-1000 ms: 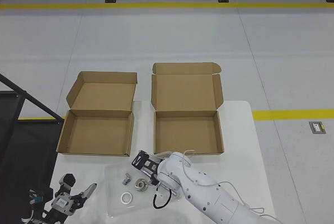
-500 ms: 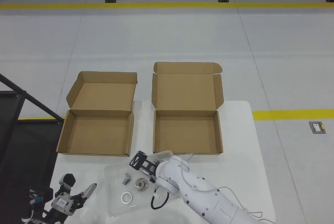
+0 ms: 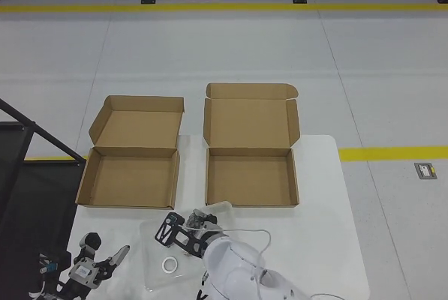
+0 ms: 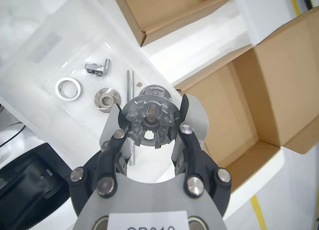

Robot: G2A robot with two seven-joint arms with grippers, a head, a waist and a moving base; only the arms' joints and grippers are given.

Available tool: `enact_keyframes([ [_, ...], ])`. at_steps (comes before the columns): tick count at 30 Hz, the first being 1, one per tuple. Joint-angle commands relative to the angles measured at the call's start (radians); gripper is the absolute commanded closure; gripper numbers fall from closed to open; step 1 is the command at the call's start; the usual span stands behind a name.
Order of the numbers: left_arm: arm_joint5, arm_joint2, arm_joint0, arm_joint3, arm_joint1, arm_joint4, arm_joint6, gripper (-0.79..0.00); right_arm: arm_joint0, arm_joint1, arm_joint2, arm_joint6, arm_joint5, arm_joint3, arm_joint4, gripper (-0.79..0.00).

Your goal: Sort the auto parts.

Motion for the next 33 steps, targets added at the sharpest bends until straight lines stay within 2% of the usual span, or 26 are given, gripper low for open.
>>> enact_keyframes([
  [1,0.000,0.000,0.000,0.000,0.000,0.000,0.000,-0.785,-0.018,0.007,0.004,0.002,-0.029,-0.037,-0.028,0.000],
  [9,0.000,0.000,0.000,0.000,0.000,0.000,0.000,-0.785,-0.026,0.007,0.007,-0.008,-0.028,-0.029,-0.019,0.000],
  [13,0.000,0.000,0.000,0.000,0.000,0.000,0.000,-0.785,-0.028,-0.004,0.076,-0.053,0.086,0.013,0.031,0.000],
  [16,0.000,0.000,0.000,0.000,0.000,0.000,0.000,-0.785,0.019,-0.016,0.146,-0.090,0.156,0.074,0.099,0.000],
  [17,0.000,0.000,0.000,0.000,0.000,0.000,0.000,-0.785,0.043,-0.020,0.165,-0.102,0.149,0.104,0.135,0.000],
  [20,0.000,0.000,0.000,0.000,0.000,0.000,0.000,-0.785,0.138,-0.035,0.232,-0.131,0.171,0.237,0.240,0.000],
  [24,0.000,0.000,0.000,0.000,0.000,0.000,0.000,-0.785,0.295,-0.063,0.269,-0.157,0.197,0.499,0.357,0.000],
  [29,0.000,0.000,0.000,0.000,0.000,0.000,0.000,-0.785,0.473,-0.113,0.238,-0.188,0.200,0.837,0.470,0.000],
  [33,0.000,0.000,0.000,0.000,0.000,0.000,0.000,-0.785,0.563,-0.153,0.194,-0.217,0.157,1.038,0.527,0.000],
])
